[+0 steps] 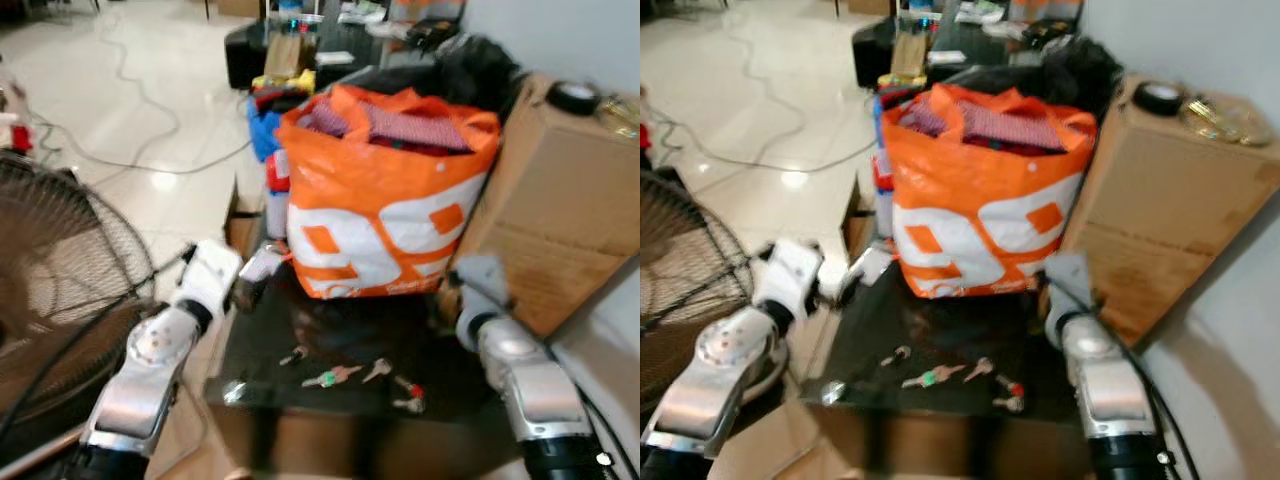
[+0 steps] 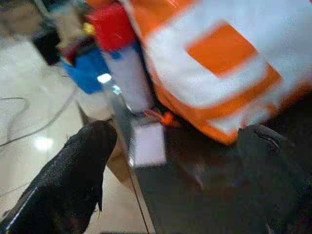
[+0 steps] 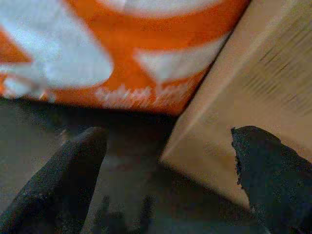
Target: Hang keys on a hook
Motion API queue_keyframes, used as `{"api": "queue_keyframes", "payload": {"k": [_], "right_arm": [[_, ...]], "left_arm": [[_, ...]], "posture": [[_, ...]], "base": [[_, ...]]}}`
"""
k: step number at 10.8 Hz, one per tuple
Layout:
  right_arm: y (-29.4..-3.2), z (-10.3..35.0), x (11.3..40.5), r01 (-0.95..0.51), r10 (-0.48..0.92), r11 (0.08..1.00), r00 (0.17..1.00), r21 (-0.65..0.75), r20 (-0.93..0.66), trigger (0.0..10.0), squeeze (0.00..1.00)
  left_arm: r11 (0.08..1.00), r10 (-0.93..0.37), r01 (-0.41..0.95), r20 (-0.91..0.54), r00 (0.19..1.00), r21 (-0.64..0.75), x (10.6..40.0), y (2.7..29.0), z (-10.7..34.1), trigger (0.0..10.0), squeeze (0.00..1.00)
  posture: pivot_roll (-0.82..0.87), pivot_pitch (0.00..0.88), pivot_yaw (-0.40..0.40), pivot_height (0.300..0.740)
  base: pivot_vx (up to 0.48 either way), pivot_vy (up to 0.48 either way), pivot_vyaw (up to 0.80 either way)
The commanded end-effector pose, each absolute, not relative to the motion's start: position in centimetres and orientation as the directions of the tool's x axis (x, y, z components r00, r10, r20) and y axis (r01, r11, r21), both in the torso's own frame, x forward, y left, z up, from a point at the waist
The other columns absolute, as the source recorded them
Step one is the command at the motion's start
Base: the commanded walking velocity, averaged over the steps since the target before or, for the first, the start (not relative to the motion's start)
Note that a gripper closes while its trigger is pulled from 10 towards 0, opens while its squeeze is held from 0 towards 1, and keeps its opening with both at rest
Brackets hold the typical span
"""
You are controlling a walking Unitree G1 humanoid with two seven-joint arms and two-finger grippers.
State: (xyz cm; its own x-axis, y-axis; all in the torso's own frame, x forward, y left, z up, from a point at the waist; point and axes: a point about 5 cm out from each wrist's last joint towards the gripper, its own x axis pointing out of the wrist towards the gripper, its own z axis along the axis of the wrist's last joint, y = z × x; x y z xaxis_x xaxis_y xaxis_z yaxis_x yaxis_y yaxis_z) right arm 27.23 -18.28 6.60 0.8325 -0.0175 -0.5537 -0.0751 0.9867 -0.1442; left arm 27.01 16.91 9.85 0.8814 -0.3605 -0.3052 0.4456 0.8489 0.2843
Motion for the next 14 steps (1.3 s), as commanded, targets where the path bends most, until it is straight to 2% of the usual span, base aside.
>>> {"api": "queue_keyframes", "payload": {"k": [1,2,6,7,9,11,14], "right_arm": [[-18.9,6.3,26.9,-0.063,-0.021,0.991,0.808,-0.122,-0.589,10.0,0.00],[-18.4,5.6,26.4,-0.086,0.027,0.995,0.755,-0.058,-0.655,10.0,0.00],[-18.6,3.5,26.3,-0.088,0.065,0.996,0.682,0.006,-0.729,10.0,0.00],[-18.5,2.5,26.1,-0.084,0.068,0.996,0.657,0.017,-0.751,10.0,0.00],[-18.4,1.8,26.1,-0.053,0.059,0.998,0.640,0.032,-0.766,10.0,0.00],[-18.3,1.1,25.3,-0.017,0.097,0.994,0.612,0.109,-0.785,10.0,0.00],[-18.5,1.4,23.9,0.007,0.162,0.978,0.603,0.208,-0.781,10.0,0.00]], "left_arm": [[0.798,-0.435,0.527,-0.324,0.840,0.292,27.0,16.1,9.8,10.0,0.00],[0.725,-0.519,0.638,-0.405,0.753,0.257,26.3,15.7,8.6,10.0,0.00],[0.647,-0.605,0.744,-0.482,0.635,0.168,25.2,15.3,7.5,10.0,0.00],[0.598,-0.647,0.790,-0.500,0.575,0.135,24.8,15.1,7.4,10.0,0.00],[0.523,-0.699,0.846,-0.515,0.496,0.105,24.7,14.6,7.5,10.0,0.00],[0.501,-0.721,0.862,-0.516,0.463,0.074,25.3,14.0,7.2,10.0,0.00],[0.375,-0.780,0.926,-0.553,0.293,-0.038,24.5,12.6,6.2,10.0,0.00]], "posture": [[-0.08,0.000,-0.004,0.740],[-0.10,0.000,0.012,0.740],[-0.10,0.000,-0.001,0.740],[-0.10,0.000,0.000,0.740],[-0.11,0.000,0.013,0.740],[-0.14,0.000,0.037,0.740],[-0.20,0.000,0.053,0.740]], "base": [[0.000,0.000,0.00],[0.000,0.000,0.00],[0.000,0.000,0.00],[0.000,0.000,0.00],[0.000,0.000,0.00],[0.000,0.000,0.00],[0.000,0.000,0.00]]}}
